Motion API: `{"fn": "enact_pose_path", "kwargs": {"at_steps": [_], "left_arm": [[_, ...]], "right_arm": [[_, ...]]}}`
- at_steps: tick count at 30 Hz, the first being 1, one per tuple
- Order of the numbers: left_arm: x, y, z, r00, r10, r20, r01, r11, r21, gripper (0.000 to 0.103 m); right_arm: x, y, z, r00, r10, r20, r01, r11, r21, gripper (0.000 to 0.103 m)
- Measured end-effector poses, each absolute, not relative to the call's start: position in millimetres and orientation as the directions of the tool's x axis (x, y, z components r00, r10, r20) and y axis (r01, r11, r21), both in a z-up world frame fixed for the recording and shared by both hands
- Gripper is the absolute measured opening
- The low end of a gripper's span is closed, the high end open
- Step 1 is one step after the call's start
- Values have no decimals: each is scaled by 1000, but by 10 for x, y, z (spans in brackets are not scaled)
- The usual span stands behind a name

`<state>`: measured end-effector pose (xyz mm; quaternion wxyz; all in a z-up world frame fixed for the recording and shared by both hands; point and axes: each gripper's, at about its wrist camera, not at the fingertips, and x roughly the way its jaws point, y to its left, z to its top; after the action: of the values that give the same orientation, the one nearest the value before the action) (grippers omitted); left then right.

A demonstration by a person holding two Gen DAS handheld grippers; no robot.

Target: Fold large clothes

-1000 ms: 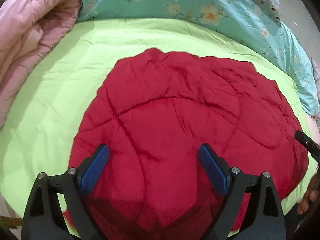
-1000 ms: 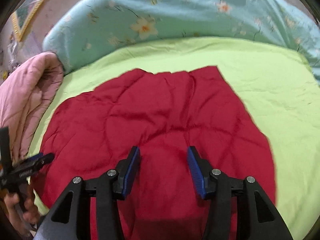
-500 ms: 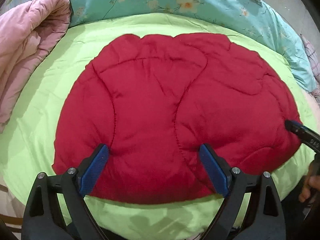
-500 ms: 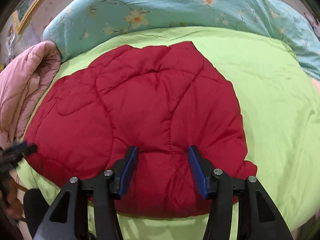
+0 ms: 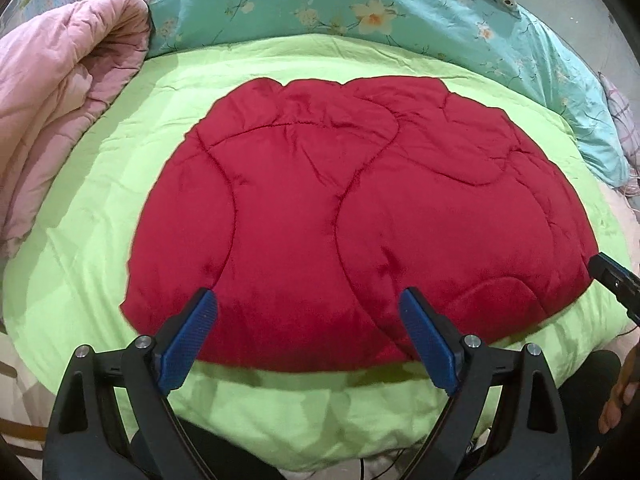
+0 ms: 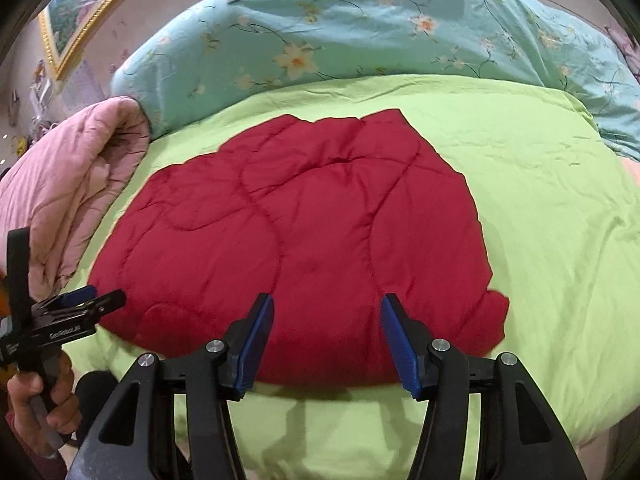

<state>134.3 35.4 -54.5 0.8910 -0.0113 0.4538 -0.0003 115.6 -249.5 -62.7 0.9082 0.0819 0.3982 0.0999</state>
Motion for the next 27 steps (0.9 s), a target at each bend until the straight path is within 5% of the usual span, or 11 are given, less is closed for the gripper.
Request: {"fn": "enact_pose_path", "kwargs": {"at_steps": [27], "left_arm": [[431, 272, -645, 541, 72, -838, -21, 997, 72, 94]], "right_arm": [[211, -2057, -988, 534, 298, -791, -223, 952, 208, 74]]}}
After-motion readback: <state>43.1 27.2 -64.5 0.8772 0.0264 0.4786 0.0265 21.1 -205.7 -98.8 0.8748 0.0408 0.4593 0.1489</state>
